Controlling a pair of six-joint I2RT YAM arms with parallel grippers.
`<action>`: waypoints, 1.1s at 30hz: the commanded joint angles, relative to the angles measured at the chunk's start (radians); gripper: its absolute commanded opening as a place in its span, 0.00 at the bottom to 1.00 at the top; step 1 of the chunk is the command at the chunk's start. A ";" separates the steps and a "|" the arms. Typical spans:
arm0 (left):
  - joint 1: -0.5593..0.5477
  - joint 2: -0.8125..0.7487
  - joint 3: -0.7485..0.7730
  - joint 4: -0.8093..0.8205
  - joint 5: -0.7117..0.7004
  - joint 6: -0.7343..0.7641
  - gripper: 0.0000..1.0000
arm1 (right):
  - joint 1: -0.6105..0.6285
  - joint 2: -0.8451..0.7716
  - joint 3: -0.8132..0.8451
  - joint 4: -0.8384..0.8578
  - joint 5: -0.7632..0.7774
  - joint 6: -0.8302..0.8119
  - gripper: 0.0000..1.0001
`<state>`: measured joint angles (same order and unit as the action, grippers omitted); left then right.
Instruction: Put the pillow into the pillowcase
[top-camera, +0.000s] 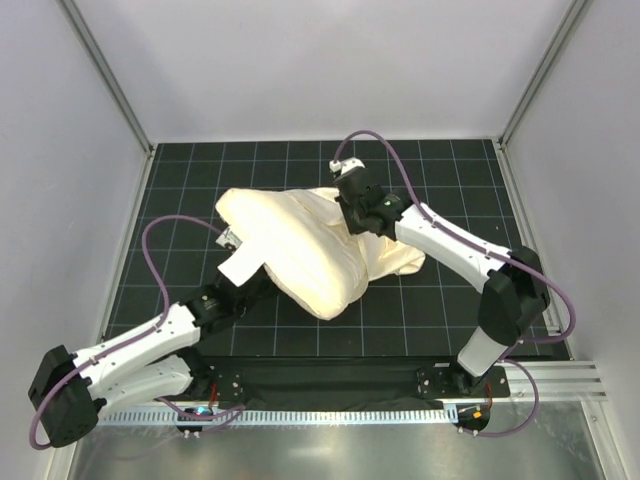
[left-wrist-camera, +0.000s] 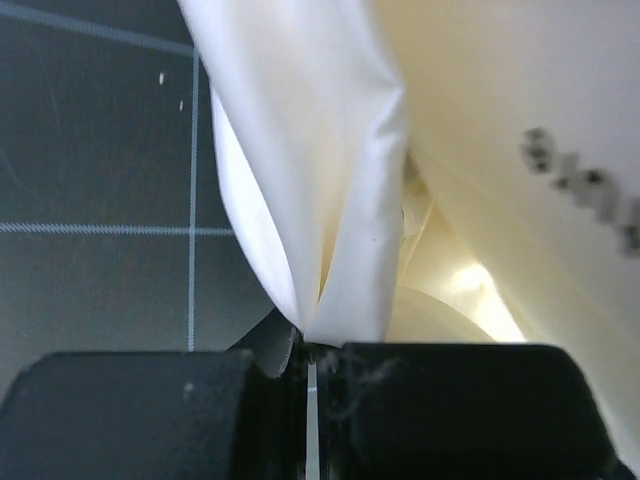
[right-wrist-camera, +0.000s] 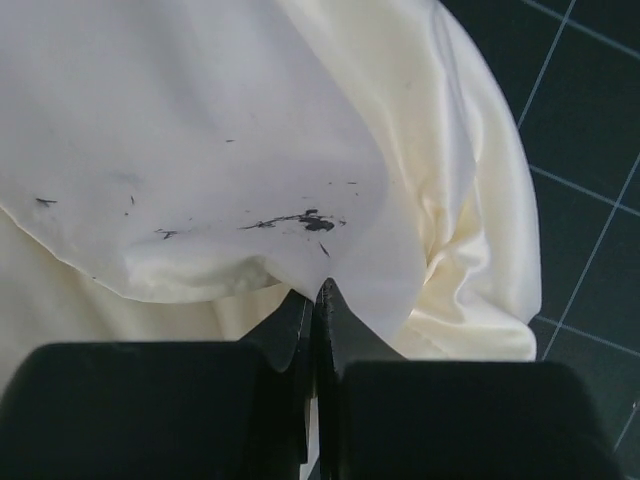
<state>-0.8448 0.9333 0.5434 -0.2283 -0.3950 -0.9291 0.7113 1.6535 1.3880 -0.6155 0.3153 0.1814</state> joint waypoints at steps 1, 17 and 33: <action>0.001 -0.021 0.119 -0.061 -0.074 0.067 0.00 | -0.001 -0.099 0.115 0.017 -0.005 -0.010 0.04; 0.003 -0.015 0.691 -0.273 -0.154 0.363 0.00 | -0.029 -0.100 0.719 -0.236 -0.237 0.049 0.04; 0.001 0.142 1.027 -0.301 0.117 0.253 0.01 | -0.167 -0.109 0.591 -0.188 -0.469 0.225 0.04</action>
<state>-0.8436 1.0565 1.6417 -0.6022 -0.3351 -0.6365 0.5411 1.5620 2.0369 -0.8787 -0.1005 0.3569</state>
